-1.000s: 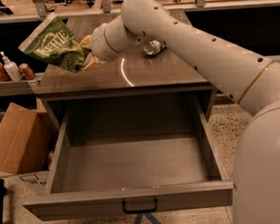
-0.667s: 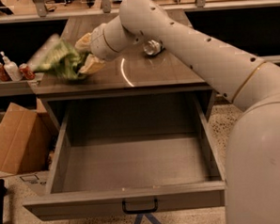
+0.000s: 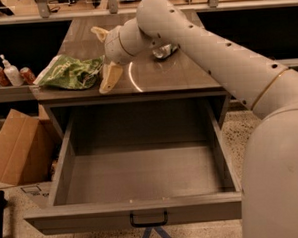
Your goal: Pick green jalapeno chip bag from top drawer and place on counter
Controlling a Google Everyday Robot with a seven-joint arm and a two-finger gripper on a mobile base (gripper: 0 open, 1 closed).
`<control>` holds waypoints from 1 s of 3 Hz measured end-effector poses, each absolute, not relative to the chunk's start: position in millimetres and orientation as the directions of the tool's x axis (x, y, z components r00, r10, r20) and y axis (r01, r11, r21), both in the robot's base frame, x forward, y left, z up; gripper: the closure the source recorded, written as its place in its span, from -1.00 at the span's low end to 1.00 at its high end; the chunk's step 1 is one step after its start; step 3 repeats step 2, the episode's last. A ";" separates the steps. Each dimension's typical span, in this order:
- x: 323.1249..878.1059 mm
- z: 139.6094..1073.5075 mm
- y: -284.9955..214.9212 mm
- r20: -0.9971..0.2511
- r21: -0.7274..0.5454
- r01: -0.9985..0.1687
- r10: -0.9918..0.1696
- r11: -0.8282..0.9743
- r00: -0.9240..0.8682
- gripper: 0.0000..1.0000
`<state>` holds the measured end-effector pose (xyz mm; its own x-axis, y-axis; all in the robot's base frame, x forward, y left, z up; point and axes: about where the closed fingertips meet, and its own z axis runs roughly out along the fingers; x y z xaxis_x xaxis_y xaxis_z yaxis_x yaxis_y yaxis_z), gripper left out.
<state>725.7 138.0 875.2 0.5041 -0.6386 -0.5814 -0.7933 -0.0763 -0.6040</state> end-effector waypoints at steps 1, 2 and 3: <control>714.5 894.8 120.8 -0.561 -0.642 -0.764 -0.635 -0.071 0.531 -1.00; 698.4 916.6 98.1 -0.539 -0.679 -0.733 -0.642 -0.052 0.545 -1.00; 698.4 916.6 98.1 -0.539 -0.679 -0.733 -0.642 -0.052 0.545 -1.00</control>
Offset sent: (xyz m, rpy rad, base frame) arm -0.0490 -0.0798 0.0739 0.0190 -0.1669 -0.0613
